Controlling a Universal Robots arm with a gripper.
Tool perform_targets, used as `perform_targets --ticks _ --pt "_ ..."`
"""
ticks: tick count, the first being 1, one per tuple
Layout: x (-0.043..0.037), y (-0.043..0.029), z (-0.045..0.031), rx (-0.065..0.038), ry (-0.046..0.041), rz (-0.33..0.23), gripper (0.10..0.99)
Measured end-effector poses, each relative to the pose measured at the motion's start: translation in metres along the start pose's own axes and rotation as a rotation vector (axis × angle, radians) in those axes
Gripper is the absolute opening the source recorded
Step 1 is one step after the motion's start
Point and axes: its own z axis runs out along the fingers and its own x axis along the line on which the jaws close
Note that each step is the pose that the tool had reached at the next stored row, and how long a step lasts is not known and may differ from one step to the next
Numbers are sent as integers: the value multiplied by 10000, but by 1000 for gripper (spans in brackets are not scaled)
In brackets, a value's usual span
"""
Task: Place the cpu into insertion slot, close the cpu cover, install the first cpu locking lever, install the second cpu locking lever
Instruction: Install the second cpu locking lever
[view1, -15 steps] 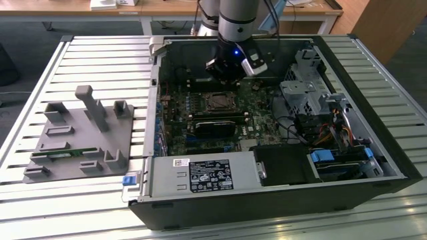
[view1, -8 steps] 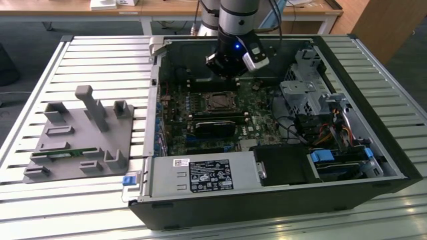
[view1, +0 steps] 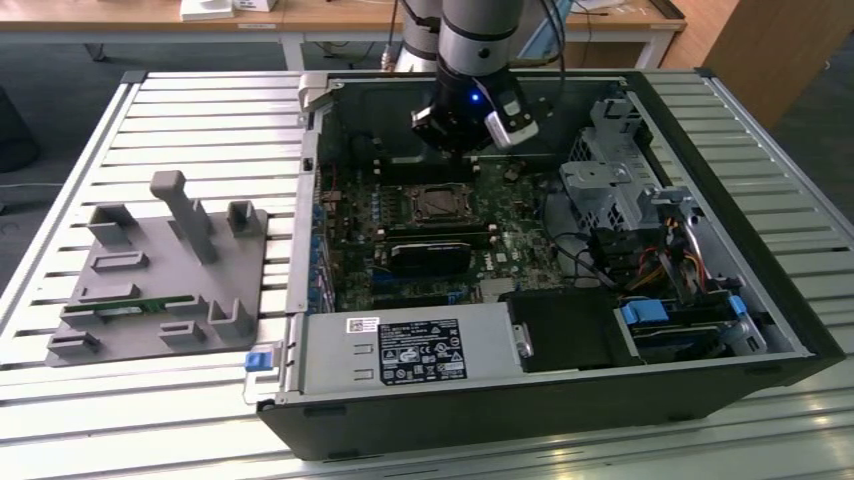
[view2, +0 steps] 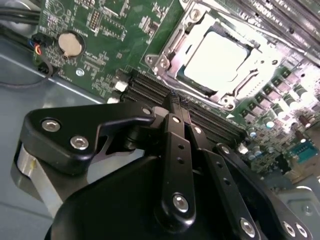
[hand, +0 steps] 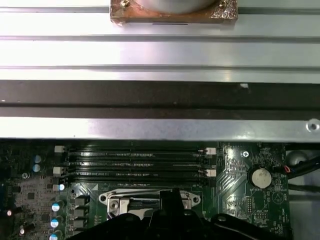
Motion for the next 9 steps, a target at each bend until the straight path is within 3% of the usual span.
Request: perform_targets --ticks 3,9 --pt "-1 -25 -4 1 0 0 106" --pt "-2 -231 -26 1 0 0 106"
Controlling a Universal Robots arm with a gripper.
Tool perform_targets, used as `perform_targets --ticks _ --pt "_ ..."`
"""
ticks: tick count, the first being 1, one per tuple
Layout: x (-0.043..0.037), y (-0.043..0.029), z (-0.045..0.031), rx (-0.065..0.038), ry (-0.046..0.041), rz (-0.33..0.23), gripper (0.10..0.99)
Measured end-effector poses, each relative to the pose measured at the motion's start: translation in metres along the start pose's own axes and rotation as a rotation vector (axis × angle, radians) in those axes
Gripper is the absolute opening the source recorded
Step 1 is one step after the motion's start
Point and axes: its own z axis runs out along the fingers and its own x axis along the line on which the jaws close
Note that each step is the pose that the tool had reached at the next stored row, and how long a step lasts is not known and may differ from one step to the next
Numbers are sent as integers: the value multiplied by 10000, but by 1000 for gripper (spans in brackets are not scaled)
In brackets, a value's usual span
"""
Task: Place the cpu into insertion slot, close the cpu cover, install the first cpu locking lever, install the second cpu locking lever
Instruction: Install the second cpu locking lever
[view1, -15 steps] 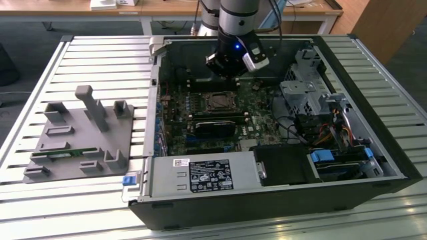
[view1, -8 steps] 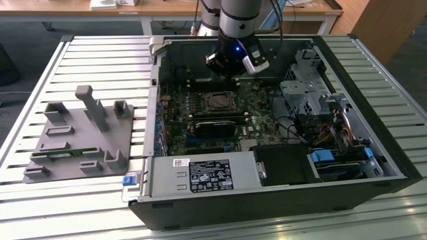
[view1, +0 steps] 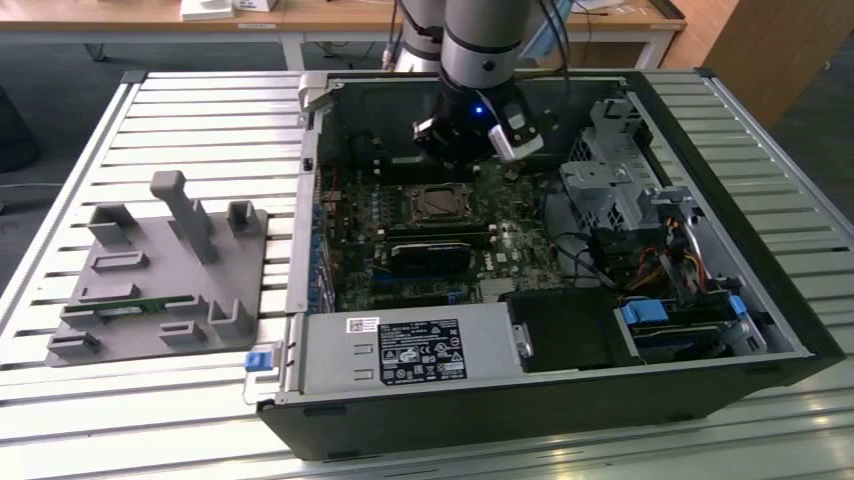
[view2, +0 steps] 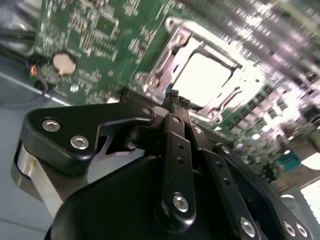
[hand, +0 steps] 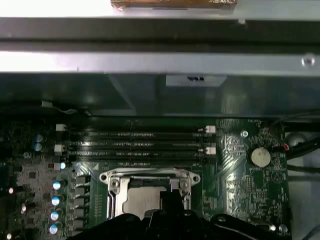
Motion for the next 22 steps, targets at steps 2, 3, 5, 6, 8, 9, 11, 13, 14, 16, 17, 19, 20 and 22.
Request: perform_targets --ticks 2,3,5,6,8,9,11,13,14,16,17,19,20,22 --pt "0 -64 -7 -1 0 0 106" --pt "0 -89 -10 0 0 0 106" --pt "-1 -144 -16 -1 0 -1 106" --pt "-2 -165 -18 -2 0 -1 106" --pt "-2 -211 -24 0 0 0 106" --pt "-2 -231 -26 -2 0 0 106" --pt "-3 -280 -31 -33 1 0 106" --pt "-4 -313 -33 -59 1 0 106" --pt "-4 -329 -34 -65 1 0 106" --pt "-4 -354 -36 -69 1 0 106" --pt "-5 -366 -38 -68 1 0 106" --pt "-5 -388 -41 -67 1 0 106" --pt "-5 -401 -43 -68 2 0 106" --pt "-6 -423 -45 -69 1 0 106"
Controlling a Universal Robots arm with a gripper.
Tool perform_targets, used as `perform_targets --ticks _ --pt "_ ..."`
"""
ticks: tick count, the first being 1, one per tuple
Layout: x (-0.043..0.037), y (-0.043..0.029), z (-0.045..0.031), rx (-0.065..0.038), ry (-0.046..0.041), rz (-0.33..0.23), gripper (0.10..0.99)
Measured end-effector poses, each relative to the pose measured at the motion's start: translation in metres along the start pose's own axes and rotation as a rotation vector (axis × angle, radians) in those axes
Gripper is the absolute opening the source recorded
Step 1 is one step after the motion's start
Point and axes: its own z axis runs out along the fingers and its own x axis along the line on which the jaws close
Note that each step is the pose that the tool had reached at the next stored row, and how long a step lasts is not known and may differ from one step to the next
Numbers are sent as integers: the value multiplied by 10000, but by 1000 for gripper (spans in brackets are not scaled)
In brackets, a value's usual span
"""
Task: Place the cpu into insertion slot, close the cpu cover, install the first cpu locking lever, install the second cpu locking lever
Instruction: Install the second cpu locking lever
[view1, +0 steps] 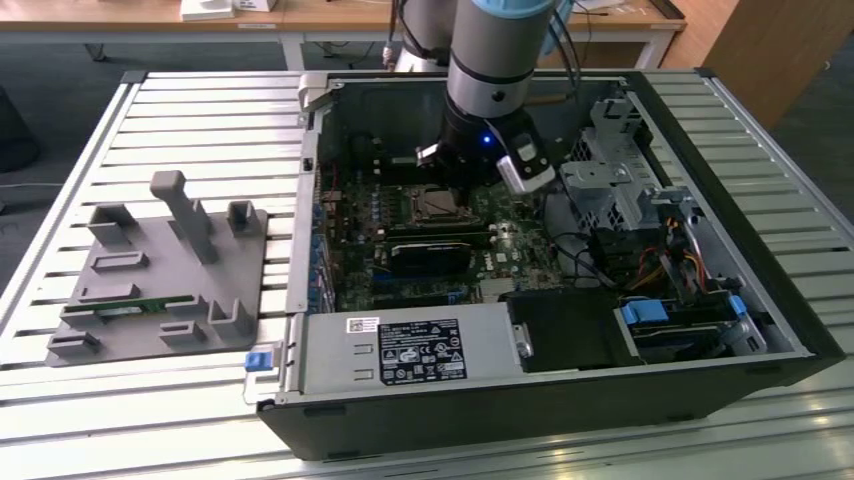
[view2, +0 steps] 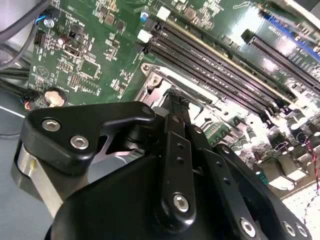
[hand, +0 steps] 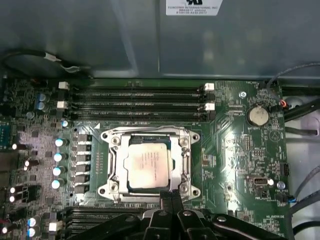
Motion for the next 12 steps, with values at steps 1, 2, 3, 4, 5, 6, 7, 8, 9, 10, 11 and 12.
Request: perform_targets --ticks 1,2,3,4,5,6,7,8,9,10,11,12 --pt "0 -8 -1 0 0 0 106" --pt "0 -15 -1 0 1 0 106" --pt "1 -19 -1 0 0 1 106" --pt "4 -23 0 -2 -1 2 106" --pt "12 -26 1 -11 0 1 106" --pt "39 -28 1 -31 1 0 106" --pt "61 -31 1 -70 1 0 106" --pt "65 -39 0 -99 3 -1 106" --pt "65 -53 -3 -114 8 1 106" --pt "65 -71 -5 -121 18 7 106" --pt "65 -92 -8 -126 25 11 106" --pt "64 -113 -10 -132 27 15 106"
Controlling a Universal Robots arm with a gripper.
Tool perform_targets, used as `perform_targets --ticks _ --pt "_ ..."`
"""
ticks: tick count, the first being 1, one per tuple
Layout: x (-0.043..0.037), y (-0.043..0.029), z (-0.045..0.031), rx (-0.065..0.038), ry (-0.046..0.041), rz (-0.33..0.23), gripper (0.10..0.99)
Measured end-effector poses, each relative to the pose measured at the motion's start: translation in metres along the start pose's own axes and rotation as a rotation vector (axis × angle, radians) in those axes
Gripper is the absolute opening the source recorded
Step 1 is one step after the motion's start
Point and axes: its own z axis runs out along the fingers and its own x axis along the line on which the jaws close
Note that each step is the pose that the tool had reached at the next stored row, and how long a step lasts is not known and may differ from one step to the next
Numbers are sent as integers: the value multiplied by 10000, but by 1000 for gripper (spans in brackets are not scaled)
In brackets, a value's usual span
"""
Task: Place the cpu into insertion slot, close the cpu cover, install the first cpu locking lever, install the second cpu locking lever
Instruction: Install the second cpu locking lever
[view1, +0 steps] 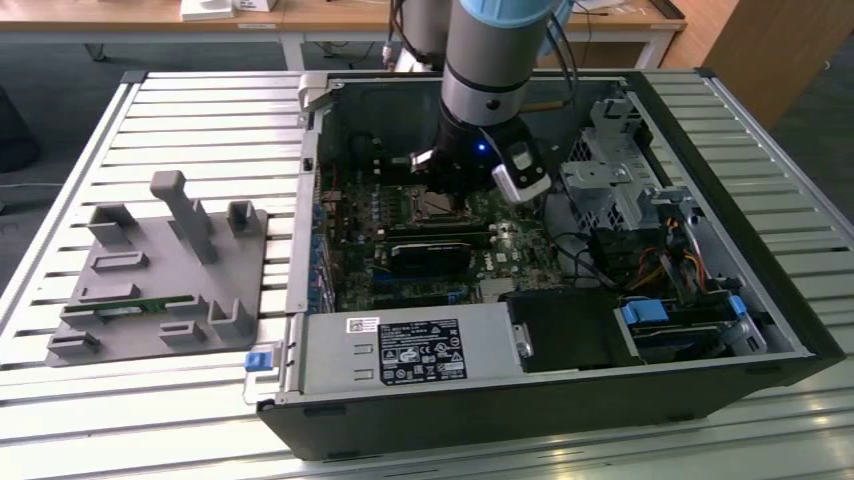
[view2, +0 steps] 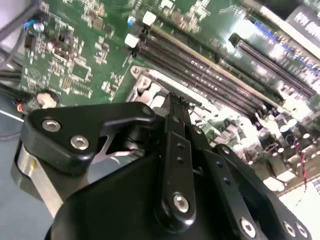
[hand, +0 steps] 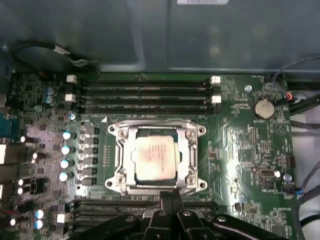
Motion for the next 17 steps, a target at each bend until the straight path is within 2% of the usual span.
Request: perform_targets --ticks 4,10,12,14,17 --pt "46 -31 -2 -51 1 5 106" --pt "235 -40 7 -84 1 5 106" --pt "242 -41 17 -86 9 6 106" --pt "243 -45 31 -95 58 15 106" --pt "244 -55 40 -191 98 27 106"
